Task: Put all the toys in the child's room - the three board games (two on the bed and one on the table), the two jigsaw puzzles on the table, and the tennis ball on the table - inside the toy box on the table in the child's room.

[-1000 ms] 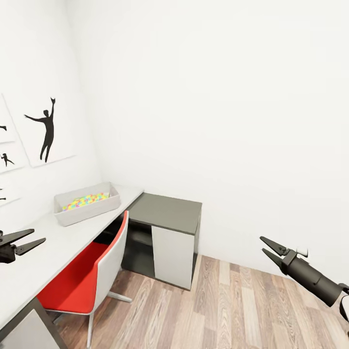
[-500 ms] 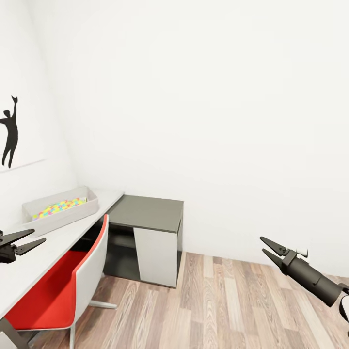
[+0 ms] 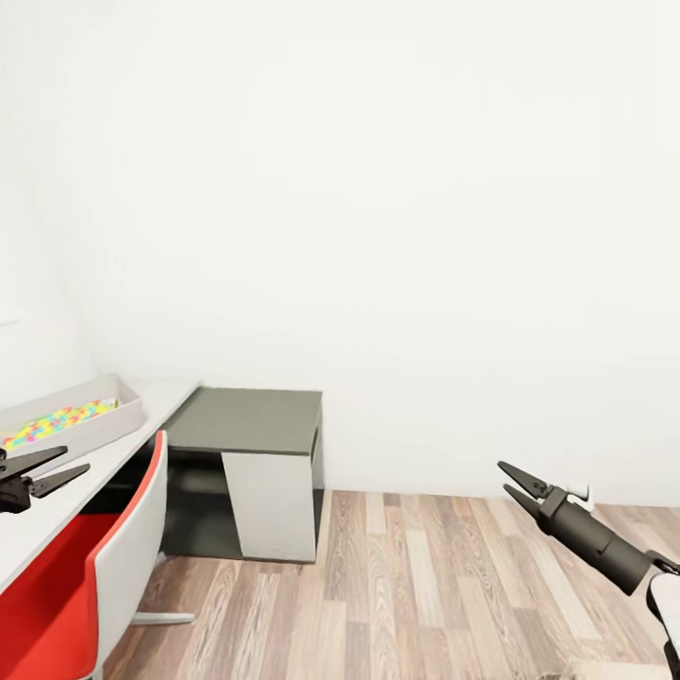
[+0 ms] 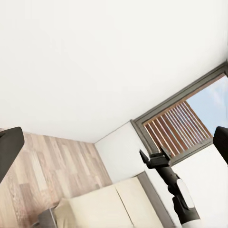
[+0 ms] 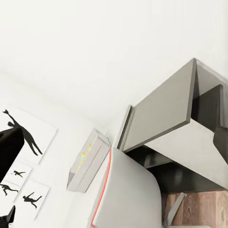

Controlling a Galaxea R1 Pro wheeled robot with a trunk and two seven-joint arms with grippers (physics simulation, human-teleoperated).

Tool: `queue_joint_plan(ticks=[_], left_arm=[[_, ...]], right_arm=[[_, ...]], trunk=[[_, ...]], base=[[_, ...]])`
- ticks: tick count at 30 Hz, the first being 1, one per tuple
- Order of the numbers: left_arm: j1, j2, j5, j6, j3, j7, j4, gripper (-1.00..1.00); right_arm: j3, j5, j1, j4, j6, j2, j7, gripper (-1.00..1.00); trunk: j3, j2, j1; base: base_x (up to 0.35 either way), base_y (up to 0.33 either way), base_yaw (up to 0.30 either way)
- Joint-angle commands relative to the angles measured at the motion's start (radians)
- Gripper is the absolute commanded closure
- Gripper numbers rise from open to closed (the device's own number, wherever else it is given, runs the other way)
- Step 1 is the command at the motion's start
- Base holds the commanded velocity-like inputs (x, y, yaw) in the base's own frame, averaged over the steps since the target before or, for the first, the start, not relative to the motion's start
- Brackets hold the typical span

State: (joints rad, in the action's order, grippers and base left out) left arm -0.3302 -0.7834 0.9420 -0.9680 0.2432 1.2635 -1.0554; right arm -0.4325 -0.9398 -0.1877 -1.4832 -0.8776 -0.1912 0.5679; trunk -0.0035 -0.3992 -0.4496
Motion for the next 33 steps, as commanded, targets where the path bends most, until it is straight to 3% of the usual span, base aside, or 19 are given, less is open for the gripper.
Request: queue_joint_plan(ticks=[1, 16, 19, 22, 25, 27, 30, 33], left_arm=[[0.000, 0.000, 0.004, -0.008, 0.000, 0.000, 0.000, -1.00], [0.000, 0.000, 0.004, -0.006, -0.001, 0.000, 0.000, -1.00], [0.000, 0.005, 0.004, -0.005, -0.006, -0.002, -0.002, -1.00], [0.000, 0.010, -0.006, -0.005, -0.015, -0.020, -0.005, -1.00], [-0.008, 0.013, -0.059, -0.007, -0.046, -0.083, -0.007, -1.00], [-0.011, 0.021, -0.079, -0.009, -0.053, -0.126, -0.008, -1.00], [-0.026, 0.061, -0.095, -0.012, -0.061, -0.234, -0.012, -1.00], [-0.047, 0.105, -0.099, -0.014, -0.063, -0.377, -0.014, -1.00]], right_arm=[[0.003, 0.001, -0.001, 0.001, -0.005, 0.000, 0.003, -1.00], [0.053, 0.044, -0.001, -0.011, -0.002, 0.001, 0.000, -1.00], [0.092, 0.056, -0.003, -0.011, 0.000, 0.001, -0.011, -1.00], [0.155, 0.109, -0.009, -0.011, 0.000, 0.002, -0.066, -1.00], [0.225, 0.175, -0.032, -0.009, 0.000, 0.004, -0.167, -1.00], [0.267, 0.191, -0.043, -0.007, 0.000, 0.011, -0.211, -1.00], [0.333, 0.207, -0.065, 0.004, 0.000, 0.045, -0.274, -1.00], [0.362, 0.212, -0.088, 0.042, -0.001, 0.080, -0.329, -1.00]], trunk=[[0.000, -0.001, 0.000], [0.000, -0.001, 0.000], [0.000, -0.001, 0.000], [0.000, -0.001, 0.000], [0.000, -0.001, 0.000], [0.000, -0.001, 0.000], [0.000, -0.001, 0.000], [0.000, -0.001, 0.000]], base=[[0.000, 0.000, -0.281], [-0.048, 0.036, -0.238], [-0.004, 0.003, -0.050], [-0.001, 0.001, -0.017], [0.000, 0.000, -0.005], [0.000, 0.000, -0.002], [0.000, 0.000, 0.000], [0.000, 0.000, 0.000]])
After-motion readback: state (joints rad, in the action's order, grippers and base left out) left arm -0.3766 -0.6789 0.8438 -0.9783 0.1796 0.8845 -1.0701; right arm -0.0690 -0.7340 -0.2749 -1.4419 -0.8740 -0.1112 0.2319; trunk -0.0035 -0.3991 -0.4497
